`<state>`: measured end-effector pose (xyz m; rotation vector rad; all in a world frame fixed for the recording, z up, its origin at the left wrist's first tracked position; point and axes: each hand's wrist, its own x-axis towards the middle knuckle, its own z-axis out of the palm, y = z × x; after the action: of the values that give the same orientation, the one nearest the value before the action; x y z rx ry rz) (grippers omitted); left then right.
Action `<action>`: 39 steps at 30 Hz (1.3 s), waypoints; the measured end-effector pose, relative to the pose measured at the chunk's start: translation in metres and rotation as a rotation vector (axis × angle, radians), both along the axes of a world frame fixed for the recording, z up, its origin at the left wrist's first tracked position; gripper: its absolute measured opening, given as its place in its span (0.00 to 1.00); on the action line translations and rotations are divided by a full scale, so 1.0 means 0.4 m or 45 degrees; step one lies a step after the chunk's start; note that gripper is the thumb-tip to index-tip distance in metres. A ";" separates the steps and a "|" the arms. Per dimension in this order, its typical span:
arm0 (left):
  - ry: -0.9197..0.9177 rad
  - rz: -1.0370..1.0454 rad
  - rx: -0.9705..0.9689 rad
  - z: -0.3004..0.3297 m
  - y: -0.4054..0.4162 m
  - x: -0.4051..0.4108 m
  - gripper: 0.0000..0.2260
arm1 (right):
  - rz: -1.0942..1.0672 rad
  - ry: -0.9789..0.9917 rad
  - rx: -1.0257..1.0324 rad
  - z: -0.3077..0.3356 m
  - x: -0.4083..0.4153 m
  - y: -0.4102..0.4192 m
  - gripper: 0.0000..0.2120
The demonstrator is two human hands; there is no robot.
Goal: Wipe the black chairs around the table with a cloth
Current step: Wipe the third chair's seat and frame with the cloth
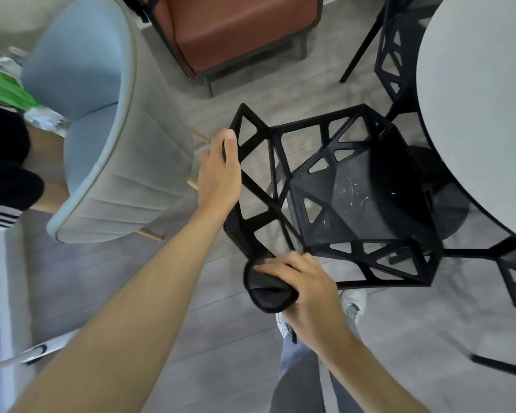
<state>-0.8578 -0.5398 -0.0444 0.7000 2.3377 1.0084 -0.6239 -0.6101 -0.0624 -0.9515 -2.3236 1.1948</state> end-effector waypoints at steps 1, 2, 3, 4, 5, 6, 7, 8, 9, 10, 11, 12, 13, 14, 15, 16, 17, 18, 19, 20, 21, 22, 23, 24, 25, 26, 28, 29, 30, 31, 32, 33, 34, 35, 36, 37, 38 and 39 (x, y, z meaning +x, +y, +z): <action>0.011 0.016 -0.009 -0.003 0.000 0.001 0.26 | -0.090 -0.042 -0.059 -0.017 0.024 -0.009 0.19; 0.025 0.032 -0.015 -0.007 0.001 0.002 0.28 | -0.173 -0.069 -0.110 -0.033 0.036 -0.015 0.18; 0.038 0.049 -0.015 -0.010 0.002 0.004 0.29 | -0.226 -0.077 -0.144 -0.040 0.031 -0.020 0.17; 0.049 0.064 -0.010 -0.009 0.001 0.007 0.29 | -0.248 -0.046 -0.133 -0.036 0.007 -0.023 0.19; 0.056 0.078 0.002 -0.011 0.000 0.008 0.29 | -0.255 0.013 -0.097 -0.022 -0.031 -0.024 0.22; 0.058 0.082 0.017 -0.011 -0.001 0.010 0.29 | -0.254 0.069 -0.042 -0.002 -0.076 -0.021 0.24; 0.061 0.088 0.035 -0.011 -0.002 0.010 0.29 | -0.247 0.086 0.008 0.020 -0.120 -0.013 0.25; 0.071 0.097 0.050 -0.011 -0.004 0.011 0.29 | -0.249 0.072 0.045 0.032 -0.154 -0.003 0.25; 0.089 0.107 0.064 -0.012 -0.007 0.011 0.30 | -0.256 0.060 0.064 0.034 -0.172 0.004 0.25; 0.100 0.111 0.072 -0.012 -0.008 0.012 0.29 | -0.264 0.057 0.062 0.029 -0.169 0.004 0.25; 0.108 0.106 0.069 -0.011 -0.006 0.014 0.29 | -0.266 0.068 0.043 0.019 -0.146 -0.006 0.25; 0.116 0.102 0.057 -0.009 -0.005 0.016 0.28 | -0.260 0.083 0.026 0.003 -0.107 -0.024 0.26; 0.119 0.101 0.048 -0.008 -0.003 0.017 0.28 | -0.263 0.088 0.000 -0.016 -0.058 -0.047 0.25; 0.119 0.103 0.045 -0.009 -0.003 0.017 0.29 | -0.285 0.086 -0.055 -0.039 -0.003 -0.071 0.23; 0.117 0.104 0.046 -0.009 -0.003 0.017 0.29 | -0.335 0.078 -0.140 -0.063 0.048 -0.090 0.21; 0.117 0.104 0.044 -0.009 -0.002 0.016 0.29 | -0.398 0.072 -0.240 -0.083 0.083 -0.100 0.18; 0.119 0.109 0.037 -0.010 -0.002 0.014 0.30 | -0.445 0.055 -0.319 -0.101 0.099 -0.101 0.16; 0.122 0.112 0.031 -0.012 -0.003 0.012 0.30 | -0.468 0.027 -0.345 -0.111 0.093 -0.095 0.15; 0.130 0.109 0.029 -0.015 -0.004 0.011 0.30 | -0.468 0.004 -0.327 -0.113 0.069 -0.085 0.14; 0.142 0.104 0.030 -0.017 -0.004 0.009 0.30 | -0.443 -0.001 -0.292 -0.108 0.035 -0.070 0.13; 0.148 0.099 0.032 -0.016 -0.004 0.008 0.30 | -0.404 0.000 -0.259 -0.103 -0.001 -0.051 0.11; 0.145 0.094 0.031 -0.016 -0.004 0.006 0.29 | -0.366 0.005 -0.234 -0.100 -0.031 -0.030 0.12; 0.142 0.091 0.032 -0.016 -0.004 0.004 0.28 | -0.333 0.020 -0.226 -0.100 -0.049 -0.010 0.13; 0.141 0.087 0.036 -0.019 -0.003 0.002 0.28 | -0.315 0.053 -0.251 -0.105 -0.056 0.002 0.11; 0.140 0.086 0.039 -0.022 -0.002 0.001 0.28 | -0.313 0.103 -0.305 -0.117 -0.051 0.006 0.09; 0.137 0.087 0.040 -0.025 -0.002 0.000 0.27 | -0.323 0.146 -0.360 -0.128 -0.041 0.005 0.09; 0.135 0.093 0.038 -0.031 -0.002 -0.001 0.26 | -0.333 0.157 -0.434 -0.152 -0.013 -0.002 0.07; 0.143 0.091 0.039 -0.031 -0.002 -0.002 0.26 | -0.336 0.119 -0.454 -0.171 0.004 -0.004 0.06; 0.150 0.085 0.040 -0.031 -0.002 -0.001 0.25 | -0.345 0.048 -0.470 -0.191 0.025 -0.002 0.06; 0.158 0.082 0.041 -0.029 -0.001 0.000 0.25 | -0.360 -0.038 -0.489 -0.214 0.048 0.006 0.06; 0.167 0.079 0.043 -0.030 -0.001 0.000 0.25 | -0.377 -0.123 -0.514 -0.232 0.067 0.017 0.08; 0.180 0.074 0.044 -0.030 -0.001 0.001 0.25 | -0.397 -0.176 -0.555 -0.241 0.076 0.028 0.10; 0.194 0.069 0.042 -0.032 -0.001 0.001 0.25 | -0.402 -0.179 -0.606 -0.236 0.073 0.033 0.10; 0.206 0.065 0.037 -0.033 -0.001 0.001 0.25 | -0.394 -0.140 -0.637 -0.217 0.054 0.035 0.09; 0.212 0.066 0.031 -0.033 0.000 0.001 0.25 | -0.360 -0.062 -0.643 -0.191 0.024 0.037 0.08; 0.212 0.068 0.024 -0.032 0.000 0.000 0.25 | -0.319 0.033 -0.619 -0.164 -0.011 0.039 0.08; 0.213 0.066 0.014 -0.033 0.000 -0.001 0.25 | -0.280 0.114 -0.576 -0.137 -0.044 0.042 0.10; 0.218 0.063 0.005 -0.033 -0.001 -0.002 0.25 | -0.245 0.154 -0.517 -0.113 -0.069 0.044 0.12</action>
<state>-0.8586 -0.5402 -0.0575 0.7599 2.5123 1.0098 -0.6516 -0.5927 -0.1077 -1.1666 -1.8823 1.6235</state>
